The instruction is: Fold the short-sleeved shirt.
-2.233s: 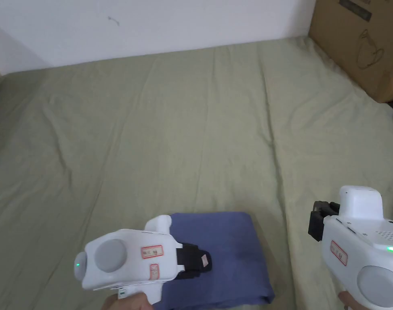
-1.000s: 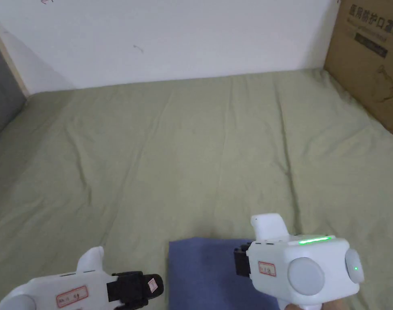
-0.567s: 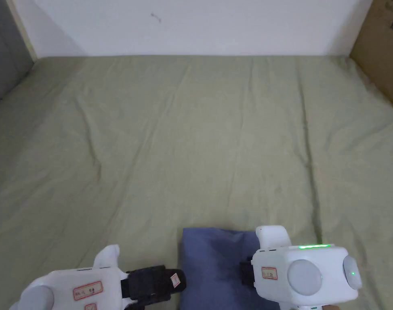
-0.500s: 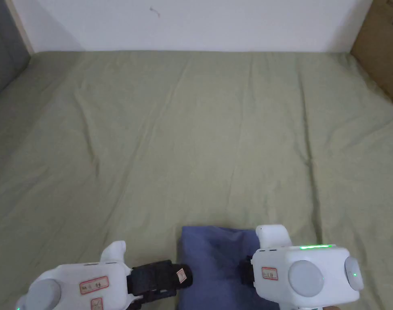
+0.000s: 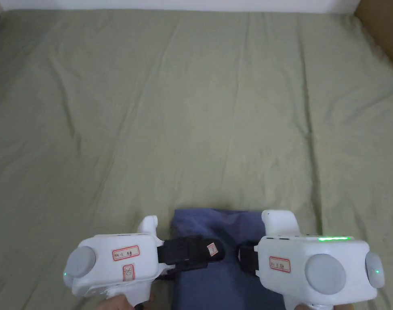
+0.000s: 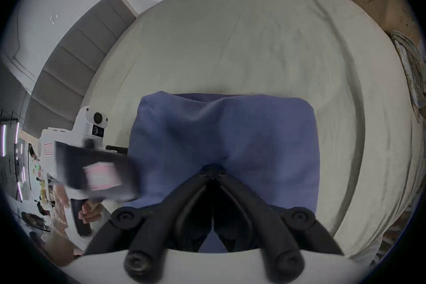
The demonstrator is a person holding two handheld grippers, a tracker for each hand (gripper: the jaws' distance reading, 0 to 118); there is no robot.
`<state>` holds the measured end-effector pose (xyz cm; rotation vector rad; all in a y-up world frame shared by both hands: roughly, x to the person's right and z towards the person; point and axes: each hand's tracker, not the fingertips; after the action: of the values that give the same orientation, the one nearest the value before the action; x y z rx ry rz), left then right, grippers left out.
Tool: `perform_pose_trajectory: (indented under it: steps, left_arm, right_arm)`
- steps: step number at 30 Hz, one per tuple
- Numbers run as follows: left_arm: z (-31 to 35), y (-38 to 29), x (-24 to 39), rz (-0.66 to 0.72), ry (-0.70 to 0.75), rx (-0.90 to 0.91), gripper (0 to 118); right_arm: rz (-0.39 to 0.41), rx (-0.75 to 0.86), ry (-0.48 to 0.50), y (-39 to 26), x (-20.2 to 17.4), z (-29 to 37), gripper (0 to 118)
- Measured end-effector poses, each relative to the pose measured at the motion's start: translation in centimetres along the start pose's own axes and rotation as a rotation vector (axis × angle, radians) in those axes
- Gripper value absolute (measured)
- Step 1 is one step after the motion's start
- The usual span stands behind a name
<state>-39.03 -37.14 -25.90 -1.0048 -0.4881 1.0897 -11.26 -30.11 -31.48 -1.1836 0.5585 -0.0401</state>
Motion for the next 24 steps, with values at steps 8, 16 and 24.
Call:
perform_pose_trajectory:
  steps: [8, 16, 24]
  left_arm:
    - [0.2, 0.7, -0.9, 0.051, -0.015, -0.032, 27]
    - [3.6, 1.3, 0.4, 0.007, 0.090, -0.036, 27]
    - [13.7, 3.1, 0.8, -0.071, 0.384, 0.036, 27]
  right_arm:
    - [-0.018, 0.014, 0.004, -0.2, -0.3, 0.6, 1]
    - [0.057, 0.403, -0.058, 0.1, -3.1, 6.7, 1]
    - [0.190, 0.751, -0.259, 0.7, -8.2, 11.2, 1]
